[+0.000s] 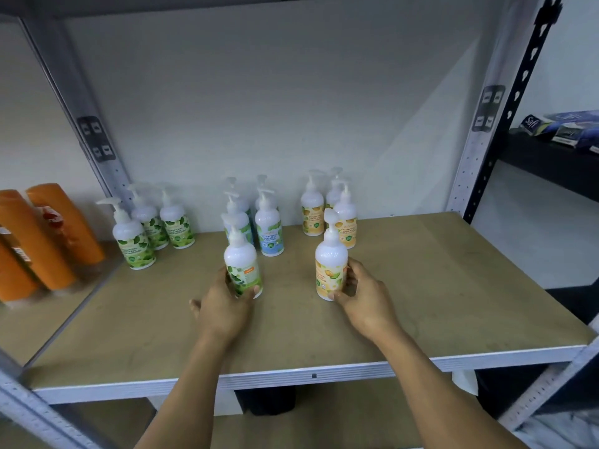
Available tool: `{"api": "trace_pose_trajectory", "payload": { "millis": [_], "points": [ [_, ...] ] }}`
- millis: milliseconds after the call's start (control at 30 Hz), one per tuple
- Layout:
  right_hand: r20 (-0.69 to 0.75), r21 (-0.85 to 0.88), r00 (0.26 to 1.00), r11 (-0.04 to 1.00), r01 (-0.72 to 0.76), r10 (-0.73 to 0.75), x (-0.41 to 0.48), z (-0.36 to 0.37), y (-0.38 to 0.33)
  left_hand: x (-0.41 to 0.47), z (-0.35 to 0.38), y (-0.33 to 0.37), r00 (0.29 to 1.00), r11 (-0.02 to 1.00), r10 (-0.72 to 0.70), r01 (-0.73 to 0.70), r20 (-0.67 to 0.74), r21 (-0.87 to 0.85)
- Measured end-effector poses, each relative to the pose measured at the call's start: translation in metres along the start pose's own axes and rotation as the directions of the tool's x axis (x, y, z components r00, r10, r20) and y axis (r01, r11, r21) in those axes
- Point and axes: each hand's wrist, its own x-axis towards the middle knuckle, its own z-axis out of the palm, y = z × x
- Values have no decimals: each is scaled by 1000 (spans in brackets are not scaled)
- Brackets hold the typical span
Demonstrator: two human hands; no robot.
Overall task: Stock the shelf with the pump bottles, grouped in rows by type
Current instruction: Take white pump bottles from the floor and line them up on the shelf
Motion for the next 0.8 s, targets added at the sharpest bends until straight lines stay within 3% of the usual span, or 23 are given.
{"api": "trace_pose_trajectory", "payload": {
  "millis": [133,233,300,367,467,700,800],
  "points": [
    [10,-23,1000,999,26,-26,4,4,-2,-16,5,4,976,995,-81,68,-200,-70],
    [44,-47,997,996,69,-67,7,-1,-2,-41,13,23,940,992,32,-72,-340,-104],
    [90,-133,993,987,94,-82,8,-11,0,-49,24,33,955,947,205,-248,-215,-202],
    [122,-330,990,937,113,-76,9,-22,5,-50,40,38,940,903,340,-335,-27,-268],
    [143,-531,989,841,103,-31,6,-32,16,-42,62,41,919,896,344,-262,190,-358],
    [193,-596,981,793,128,-13,0,-38,28,-10,89,52,859,854,406,-236,311,-464],
    [205,-597,979,790,137,-15,0,-38,29,2,97,57,864,857,391,-216,317,-468]
  ]
}}
